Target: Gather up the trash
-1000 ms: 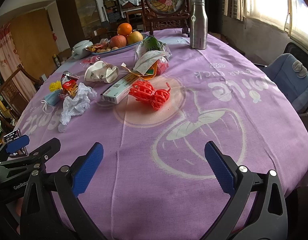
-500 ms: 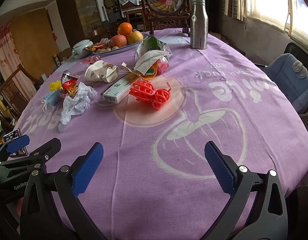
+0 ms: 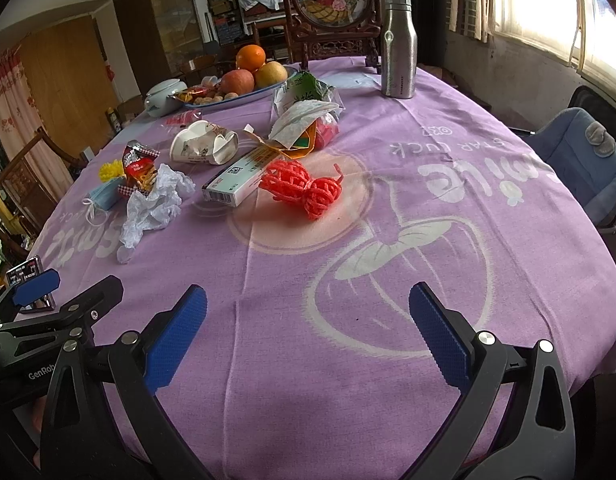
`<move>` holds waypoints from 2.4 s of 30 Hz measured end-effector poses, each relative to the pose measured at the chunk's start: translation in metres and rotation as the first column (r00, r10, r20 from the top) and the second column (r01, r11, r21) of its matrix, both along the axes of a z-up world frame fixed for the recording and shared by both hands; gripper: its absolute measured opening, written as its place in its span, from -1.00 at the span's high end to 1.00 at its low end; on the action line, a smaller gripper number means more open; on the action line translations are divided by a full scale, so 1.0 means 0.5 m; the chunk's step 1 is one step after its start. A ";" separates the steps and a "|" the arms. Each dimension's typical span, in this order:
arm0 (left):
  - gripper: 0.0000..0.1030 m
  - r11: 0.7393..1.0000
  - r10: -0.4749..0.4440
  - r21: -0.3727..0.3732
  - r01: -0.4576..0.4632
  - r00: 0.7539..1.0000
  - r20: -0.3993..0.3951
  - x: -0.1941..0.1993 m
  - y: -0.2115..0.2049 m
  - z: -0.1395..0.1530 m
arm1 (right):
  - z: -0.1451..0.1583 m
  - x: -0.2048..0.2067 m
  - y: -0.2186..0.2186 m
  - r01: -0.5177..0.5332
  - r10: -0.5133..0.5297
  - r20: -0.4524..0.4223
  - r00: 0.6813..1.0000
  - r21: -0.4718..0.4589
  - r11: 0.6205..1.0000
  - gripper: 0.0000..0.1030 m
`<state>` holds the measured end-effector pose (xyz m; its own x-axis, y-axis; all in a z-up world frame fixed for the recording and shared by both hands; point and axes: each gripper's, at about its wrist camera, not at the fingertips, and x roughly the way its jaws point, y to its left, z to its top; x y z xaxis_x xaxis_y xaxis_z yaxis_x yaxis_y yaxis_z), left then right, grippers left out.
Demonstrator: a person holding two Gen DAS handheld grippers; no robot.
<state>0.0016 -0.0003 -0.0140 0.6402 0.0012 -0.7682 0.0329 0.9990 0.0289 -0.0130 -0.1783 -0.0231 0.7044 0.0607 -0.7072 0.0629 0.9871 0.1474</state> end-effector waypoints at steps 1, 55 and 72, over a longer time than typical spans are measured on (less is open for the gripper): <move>-0.89 1.000 0.001 0.003 -0.001 1.000 0.000 0.000 0.000 0.000 | 0.000 0.000 0.000 0.000 0.000 0.000 1.000 0.000 1.000 -0.89; -0.80 0.995 -0.008 -0.094 -0.013 0.975 -0.224 0.250 0.051 -0.033 | 0.011 0.146 -0.109 -0.184 0.183 -0.073 0.980 -0.011 0.983 0.17; 0.84 0.998 -0.066 -0.029 0.061 0.972 -0.226 0.264 -0.005 -0.041 | 0.010 0.077 -0.132 -0.135 0.137 -0.039 0.990 0.065 0.989 0.13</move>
<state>0.1337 -0.0028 -0.0348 0.4479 -0.0526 -0.8926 0.0998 0.9950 -0.0085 0.0255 -0.2441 -0.0182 0.6557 0.1988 -0.7284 -0.0638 0.9759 0.2089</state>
